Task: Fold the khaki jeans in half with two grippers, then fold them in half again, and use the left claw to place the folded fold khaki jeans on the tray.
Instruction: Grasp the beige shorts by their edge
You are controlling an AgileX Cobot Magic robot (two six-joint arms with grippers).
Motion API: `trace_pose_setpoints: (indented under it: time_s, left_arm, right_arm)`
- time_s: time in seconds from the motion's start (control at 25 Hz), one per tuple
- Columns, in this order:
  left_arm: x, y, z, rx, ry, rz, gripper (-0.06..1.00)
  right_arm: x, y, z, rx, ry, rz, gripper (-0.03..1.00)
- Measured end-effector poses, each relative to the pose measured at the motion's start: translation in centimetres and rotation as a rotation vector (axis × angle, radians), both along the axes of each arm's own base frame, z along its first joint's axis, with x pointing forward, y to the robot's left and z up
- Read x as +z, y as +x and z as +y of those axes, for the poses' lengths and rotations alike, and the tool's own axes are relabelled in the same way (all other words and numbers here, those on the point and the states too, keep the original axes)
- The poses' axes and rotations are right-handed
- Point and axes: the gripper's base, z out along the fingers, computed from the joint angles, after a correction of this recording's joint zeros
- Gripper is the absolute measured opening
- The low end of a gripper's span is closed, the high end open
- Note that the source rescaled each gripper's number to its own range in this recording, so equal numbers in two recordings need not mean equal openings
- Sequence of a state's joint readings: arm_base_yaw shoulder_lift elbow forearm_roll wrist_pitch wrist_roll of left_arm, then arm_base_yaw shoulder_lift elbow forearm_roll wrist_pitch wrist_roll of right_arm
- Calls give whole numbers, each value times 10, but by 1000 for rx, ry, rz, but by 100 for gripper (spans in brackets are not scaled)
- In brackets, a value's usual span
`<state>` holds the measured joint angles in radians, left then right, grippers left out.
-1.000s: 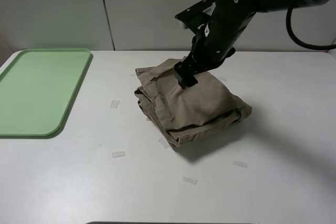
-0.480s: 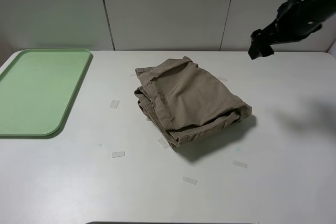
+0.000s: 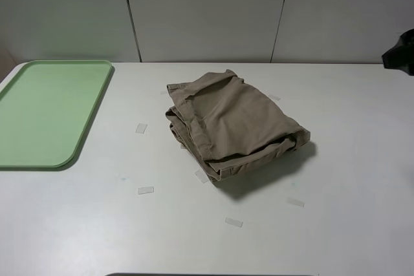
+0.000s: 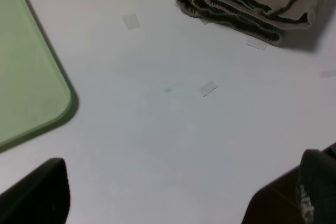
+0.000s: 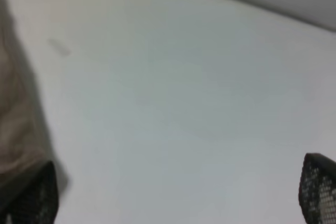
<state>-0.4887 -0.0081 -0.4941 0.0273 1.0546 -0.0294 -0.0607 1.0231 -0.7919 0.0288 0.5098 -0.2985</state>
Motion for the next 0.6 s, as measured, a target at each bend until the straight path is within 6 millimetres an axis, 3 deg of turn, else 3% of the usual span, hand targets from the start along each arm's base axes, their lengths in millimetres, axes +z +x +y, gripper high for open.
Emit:
trace_pose_setpoints:
  time_s: [0.08,0.32,0.6]
  left_arm:
    - [0,0,0,0,0,0,90]
    - [0,0,0,0,0,0,90]
    - [0,0,0,0,0,0,90]
  right_arm:
    - [5,-10,0,-13,9,-29,100]
    - [35,-80,3,-52,48,-158,100]
    - [25,-138,7,-91,100,17,100]
